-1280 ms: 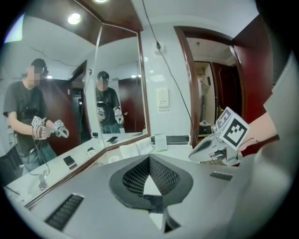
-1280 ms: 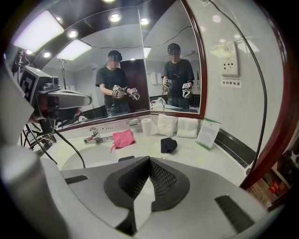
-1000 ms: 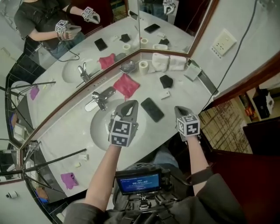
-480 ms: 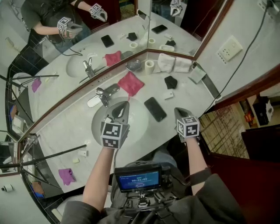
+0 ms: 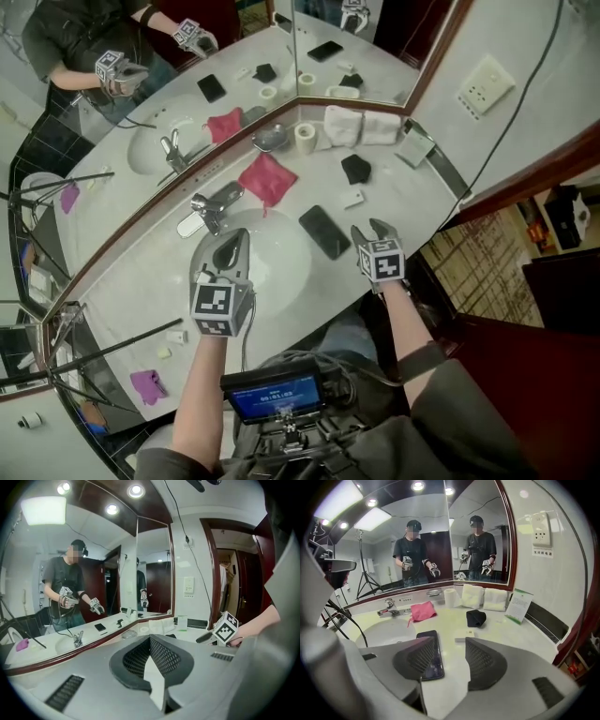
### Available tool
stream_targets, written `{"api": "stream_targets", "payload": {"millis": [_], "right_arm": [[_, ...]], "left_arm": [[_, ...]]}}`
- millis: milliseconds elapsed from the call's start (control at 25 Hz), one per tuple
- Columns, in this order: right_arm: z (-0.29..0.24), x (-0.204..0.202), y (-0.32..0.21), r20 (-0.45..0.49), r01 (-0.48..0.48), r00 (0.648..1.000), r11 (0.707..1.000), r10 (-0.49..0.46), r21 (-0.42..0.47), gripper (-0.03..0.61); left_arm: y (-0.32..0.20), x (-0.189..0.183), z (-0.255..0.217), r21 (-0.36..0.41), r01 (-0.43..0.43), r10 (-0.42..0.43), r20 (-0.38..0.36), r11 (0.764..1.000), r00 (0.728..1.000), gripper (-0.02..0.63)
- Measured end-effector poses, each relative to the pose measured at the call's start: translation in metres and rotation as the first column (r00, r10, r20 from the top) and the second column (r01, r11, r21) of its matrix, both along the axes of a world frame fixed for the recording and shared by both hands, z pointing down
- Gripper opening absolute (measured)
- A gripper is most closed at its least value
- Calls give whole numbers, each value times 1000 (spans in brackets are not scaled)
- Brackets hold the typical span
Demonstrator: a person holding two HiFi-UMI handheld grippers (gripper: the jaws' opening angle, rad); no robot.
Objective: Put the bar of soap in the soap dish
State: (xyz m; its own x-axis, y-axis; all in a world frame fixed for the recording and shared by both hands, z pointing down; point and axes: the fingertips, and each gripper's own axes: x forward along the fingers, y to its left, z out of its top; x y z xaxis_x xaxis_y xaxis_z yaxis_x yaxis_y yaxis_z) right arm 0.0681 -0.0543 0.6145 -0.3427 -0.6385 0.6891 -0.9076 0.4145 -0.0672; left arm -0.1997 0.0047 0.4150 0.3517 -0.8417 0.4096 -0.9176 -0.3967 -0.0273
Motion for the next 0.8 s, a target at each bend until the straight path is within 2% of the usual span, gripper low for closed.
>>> {"api": "stream_targets", "payload": {"millis": [160, 240, 800], "right_arm": [[28, 5, -20, -37, -18, 999, 1000, 18, 4, 371], [39, 6, -32, -45, -35, 998, 999, 35, 0, 420], [91, -3, -91, -54, -16, 998, 998, 12, -61, 431]], "left_arm": [[2, 3, 8, -23, -3, 3, 21, 1000, 1000, 0], [2, 6, 13, -34, -4, 5, 32, 999, 999, 0], [-8, 20, 36, -80, 3, 3, 79, 997, 997, 0]]}}
